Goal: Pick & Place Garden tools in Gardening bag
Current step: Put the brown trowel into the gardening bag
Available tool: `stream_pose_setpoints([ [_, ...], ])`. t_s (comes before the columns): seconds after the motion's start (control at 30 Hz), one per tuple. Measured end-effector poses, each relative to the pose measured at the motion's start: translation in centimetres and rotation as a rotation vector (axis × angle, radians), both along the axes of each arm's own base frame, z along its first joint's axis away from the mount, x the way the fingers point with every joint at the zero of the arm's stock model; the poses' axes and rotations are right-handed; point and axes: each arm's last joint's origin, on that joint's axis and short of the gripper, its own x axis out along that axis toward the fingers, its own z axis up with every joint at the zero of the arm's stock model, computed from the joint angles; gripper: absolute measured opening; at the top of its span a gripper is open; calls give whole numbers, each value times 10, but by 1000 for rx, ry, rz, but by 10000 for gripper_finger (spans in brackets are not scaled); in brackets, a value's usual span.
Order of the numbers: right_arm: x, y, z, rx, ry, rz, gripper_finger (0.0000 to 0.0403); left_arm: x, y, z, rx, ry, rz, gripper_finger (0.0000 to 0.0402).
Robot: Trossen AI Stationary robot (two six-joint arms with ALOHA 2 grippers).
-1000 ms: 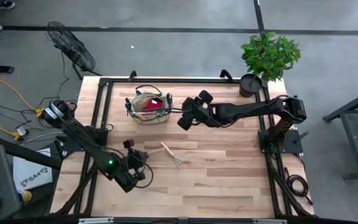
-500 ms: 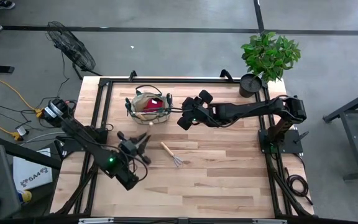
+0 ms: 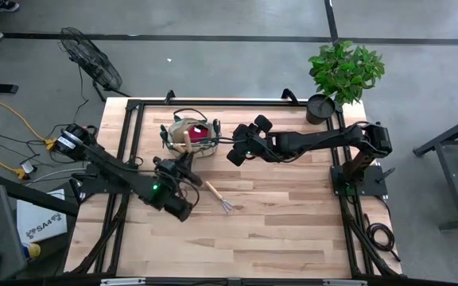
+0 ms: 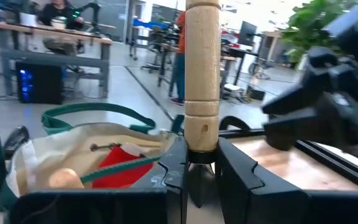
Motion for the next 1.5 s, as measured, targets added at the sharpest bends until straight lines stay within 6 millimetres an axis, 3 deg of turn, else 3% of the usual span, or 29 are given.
stream_pose_setpoints([
  [0.43,0,-1,0,-3,4,1,178,11,33,0,14,37,135,45],
  [0.83,0,-1,0,-4,0,1,178,24,39,-23,41,98,176,45],
  [1.5,0,-1,0,-4,0,1,178,28,60,-23,38,104,255,45],
])
